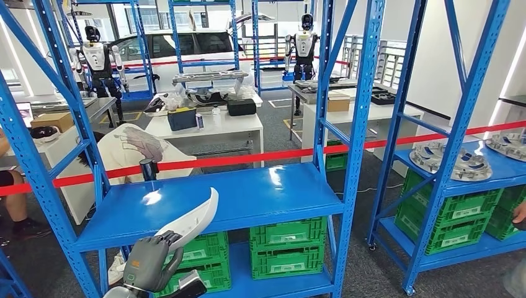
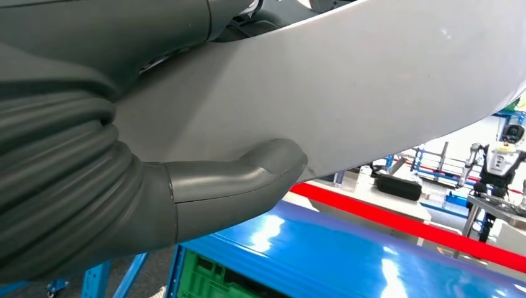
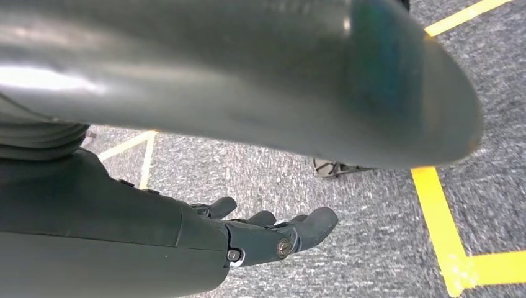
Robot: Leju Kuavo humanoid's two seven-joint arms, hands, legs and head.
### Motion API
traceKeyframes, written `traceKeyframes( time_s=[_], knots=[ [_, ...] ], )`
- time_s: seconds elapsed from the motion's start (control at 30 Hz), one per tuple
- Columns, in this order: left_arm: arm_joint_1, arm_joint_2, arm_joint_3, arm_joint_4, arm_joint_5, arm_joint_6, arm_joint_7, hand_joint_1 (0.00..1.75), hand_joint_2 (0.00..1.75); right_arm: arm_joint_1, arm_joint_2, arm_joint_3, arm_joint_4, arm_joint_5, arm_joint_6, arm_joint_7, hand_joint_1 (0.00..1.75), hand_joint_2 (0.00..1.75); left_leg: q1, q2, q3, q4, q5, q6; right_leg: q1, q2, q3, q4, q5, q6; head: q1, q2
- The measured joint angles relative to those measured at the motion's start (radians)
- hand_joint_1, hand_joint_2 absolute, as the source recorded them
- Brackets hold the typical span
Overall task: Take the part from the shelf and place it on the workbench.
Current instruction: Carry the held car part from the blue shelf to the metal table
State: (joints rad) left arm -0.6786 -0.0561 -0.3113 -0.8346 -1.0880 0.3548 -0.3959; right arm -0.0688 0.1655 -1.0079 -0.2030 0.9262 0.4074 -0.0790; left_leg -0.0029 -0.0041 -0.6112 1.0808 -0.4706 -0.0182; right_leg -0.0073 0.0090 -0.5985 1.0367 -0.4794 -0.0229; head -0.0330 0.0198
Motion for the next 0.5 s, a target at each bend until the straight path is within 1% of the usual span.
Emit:
traceKeyframes(
  time_s=[0.03,0.07,0.13,0.17,0.2,0.23,0.27,0.3,0.33,0.37,0.4,0.43,0.47,0.5],
  knots=[
    [-0.001,0.000,0.000,0.000,0.000,0.000,0.000,1.75,1.75,0.000,0.000,0.000,0.000,0.000,0.000,0.000,0.00,0.00,-0.003,0.000,0.018,-0.035,0.004,0.004,0.001,0.000,0.000,0.000,0.000,0.004,0.000,0.000],
    [-0.002,0.000,0.000,-0.001,0.000,0.000,0.000,1.75,1.75,0.000,0.000,0.000,0.000,0.000,0.000,0.000,0.00,0.00,-0.006,0.000,0.025,-0.046,-0.001,0.007,0.001,0.000,0.000,-0.001,0.000,0.009,0.000,0.000],
    [-0.002,0.000,0.000,-0.002,0.000,0.000,0.000,1.75,1.75,0.000,0.000,0.000,0.000,0.000,0.000,0.000,0.00,0.00,-0.004,0.000,0.026,-0.060,0.000,0.017,0.001,-0.001,0.001,-0.003,-0.001,0.021,0.000,0.000],
    [-0.002,0.000,0.000,-0.003,0.000,0.000,0.000,1.75,1.75,0.000,0.000,0.000,0.000,0.000,0.000,0.000,0.00,0.00,-0.001,0.001,0.029,-0.066,0.003,0.023,0.001,-0.001,-0.003,0.007,-0.010,0.026,0.001,0.000],
    [-0.004,-0.001,0.000,-0.003,0.000,0.000,0.000,1.75,1.75,0.000,0.000,0.000,0.000,0.000,0.000,0.000,0.00,0.00,0.002,0.001,0.031,-0.071,0.006,0.029,0.001,-0.002,-0.015,0.033,-0.028,0.030,0.001,0.000],
    [-0.004,-0.001,0.000,-0.004,0.000,0.000,0.000,1.75,1.75,0.000,0.000,0.000,0.000,0.000,0.000,0.000,0.00,0.00,0.003,0.003,0.033,-0.074,0.008,0.034,-0.001,-0.003,-0.037,0.080,-0.054,0.033,0.001,0.000],
    [-0.004,-0.001,0.000,-0.004,0.000,0.000,0.000,1.75,1.75,0.000,0.000,0.000,0.000,0.000,0.001,0.000,0.00,0.00,0.003,0.003,0.033,-0.074,0.007,0.037,-0.001,-0.003,-0.067,0.144,-0.084,0.036,0.002,0.000],
    [-0.003,-0.002,0.000,-0.004,0.000,0.000,0.000,1.75,1.75,0.000,0.000,0.000,0.000,0.000,0.001,0.000,0.00,0.00,0.002,0.004,0.033,-0.073,0.007,0.038,-0.002,-0.003,-0.099,0.209,-0.108,0.039,0.002,0.000],
    [-0.002,-0.002,0.000,-0.003,0.000,0.000,0.000,1.75,1.75,0.000,0.000,0.000,0.000,0.000,0.001,0.000,0.00,0.00,0.002,0.004,0.033,-0.072,0.006,0.039,-0.003,-0.003,-0.123,0.254,-0.117,0.041,0.003,0.000],
    [0.000,-0.002,0.000,-0.003,0.000,0.000,0.000,1.75,1.75,0.001,0.000,0.000,0.000,0.000,0.001,0.000,0.00,0.00,0.003,0.005,0.033,-0.071,0.005,0.039,-0.004,-0.003,-0.132,0.266,-0.106,0.044,0.003,0.000],
    [0.000,-0.002,0.000,-0.003,0.000,0.000,0.000,1.75,1.75,0.001,0.000,0.000,0.000,0.000,0.001,0.000,0.00,0.00,0.004,0.004,0.033,-0.069,0.003,0.038,-0.007,-0.004,-0.122,0.240,-0.079,0.046,0.003,0.000],
    [0.000,-0.002,0.000,-0.003,0.000,0.000,0.000,1.75,1.75,0.001,0.000,0.000,0.000,0.000,0.001,0.000,0.00,0.00,0.005,0.004,0.033,-0.066,0.001,0.035,-0.009,-0.005,-0.096,0.182,-0.042,0.048,0.003,0.000],
    [-0.001,-0.002,0.000,-0.003,0.000,0.000,0.000,1.75,1.75,0.000,0.000,0.000,0.000,0.000,0.000,0.000,0.00,0.00,0.005,0.003,0.032,-0.062,-0.003,0.030,-0.011,-0.006,-0.061,0.114,-0.015,0.049,0.003,0.000],
    [-0.001,-0.002,0.000,-0.003,0.000,0.000,0.000,1.75,1.75,0.000,0.000,0.000,0.000,0.000,0.000,0.000,0.00,0.00,0.005,0.002,0.031,-0.058,-0.006,0.024,-0.010,-0.005,-0.033,0.061,0.003,0.047,0.003,0.000]
  ],
)
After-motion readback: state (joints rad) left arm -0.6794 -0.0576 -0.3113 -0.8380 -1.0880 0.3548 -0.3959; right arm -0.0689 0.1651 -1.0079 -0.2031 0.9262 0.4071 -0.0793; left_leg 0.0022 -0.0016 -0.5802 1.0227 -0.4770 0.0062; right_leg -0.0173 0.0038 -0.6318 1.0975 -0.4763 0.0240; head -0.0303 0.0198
